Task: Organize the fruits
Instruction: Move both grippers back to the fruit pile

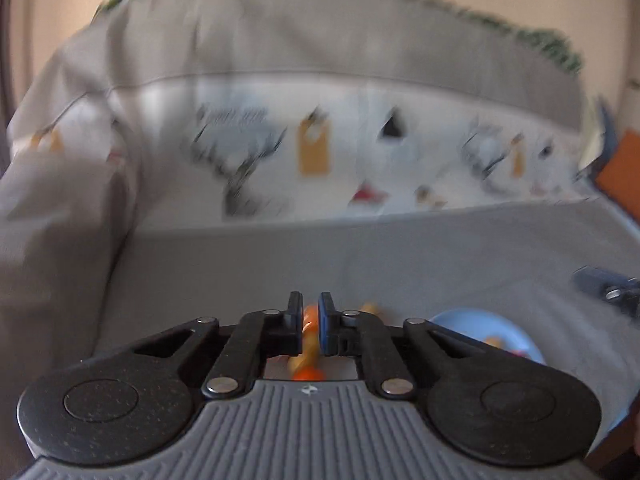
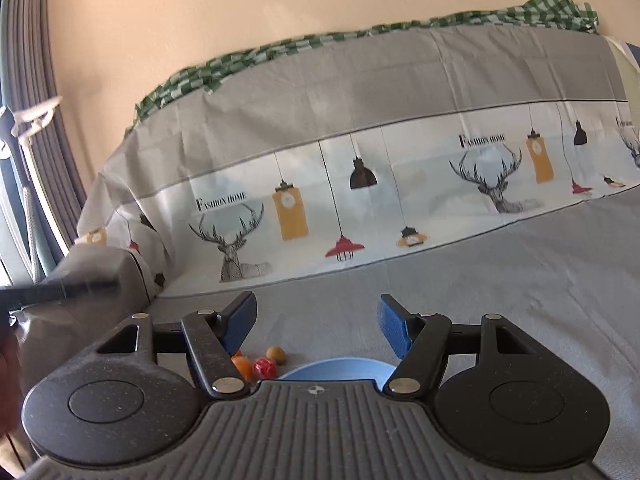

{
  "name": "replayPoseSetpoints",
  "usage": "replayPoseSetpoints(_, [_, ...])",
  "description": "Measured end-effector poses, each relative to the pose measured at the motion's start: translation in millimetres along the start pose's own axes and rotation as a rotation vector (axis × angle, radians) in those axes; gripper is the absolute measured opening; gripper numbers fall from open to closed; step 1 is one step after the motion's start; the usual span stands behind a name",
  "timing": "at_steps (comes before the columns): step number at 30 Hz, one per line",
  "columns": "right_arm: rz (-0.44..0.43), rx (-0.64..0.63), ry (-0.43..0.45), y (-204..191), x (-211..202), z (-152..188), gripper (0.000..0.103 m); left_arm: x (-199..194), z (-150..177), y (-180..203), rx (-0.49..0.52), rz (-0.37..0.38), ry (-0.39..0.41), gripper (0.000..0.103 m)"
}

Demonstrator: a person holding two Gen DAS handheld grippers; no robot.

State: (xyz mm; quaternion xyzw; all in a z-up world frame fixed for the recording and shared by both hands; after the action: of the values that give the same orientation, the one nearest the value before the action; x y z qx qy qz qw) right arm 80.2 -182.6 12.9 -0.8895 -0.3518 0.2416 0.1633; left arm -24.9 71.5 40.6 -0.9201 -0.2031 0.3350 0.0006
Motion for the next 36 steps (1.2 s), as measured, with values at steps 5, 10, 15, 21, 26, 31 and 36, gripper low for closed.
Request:
replayPoseSetpoints(5, [0.007, -0.019, -0.061, 3, 26, 19, 0.042, 19, 7, -18, -0.075, 0.039, -0.059, 0.008])
replayPoseSetpoints(10, [0.0, -0.004, -0.116, -2, 46, 26, 0.031, 26, 8, -38, -0.184, 0.04, -0.102, 0.008])
replayPoseSetpoints(15, [-0.074, 0.039, -0.221, -15, 66, 15, 0.033, 17, -4, -62, -0.268, -0.05, -0.081, 0.008])
replayPoseSetpoints(21, [-0.101, 0.021, -0.251, -41, 108, 0, 0.033, 21, -56, -78, -0.426, 0.073, 0.002, 0.008])
replayPoseSetpoints(26, [-0.089, 0.015, -0.291, -37, 138, 24, 0.033, 69, -22, -38, -0.216, 0.044, -0.176, 0.008])
replayPoseSetpoints(31, [-0.073, -0.048, -0.324, -46, 160, 30, 0.034, 106, -3, -49, -0.463, 0.175, -0.29, 0.01])
replayPoseSetpoints(36, [-0.042, -0.007, -0.379, -50, 185, 39, 0.034, 125, 6, -49, -0.532, 0.157, -0.378, 0.013])
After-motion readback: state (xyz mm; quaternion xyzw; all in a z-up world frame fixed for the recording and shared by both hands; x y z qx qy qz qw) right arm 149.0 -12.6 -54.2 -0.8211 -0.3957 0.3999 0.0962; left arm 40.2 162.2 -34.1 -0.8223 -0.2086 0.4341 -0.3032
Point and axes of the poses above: each gripper's, at about its wrist camera, not at the fingertips, and x roughly the way its jaws point, y to its right, z to its underside, the point moved 2 cm from there along x, roughly the way its jaws point, and after that the axes turned 11 degrees about x, right-handed, at the moved point
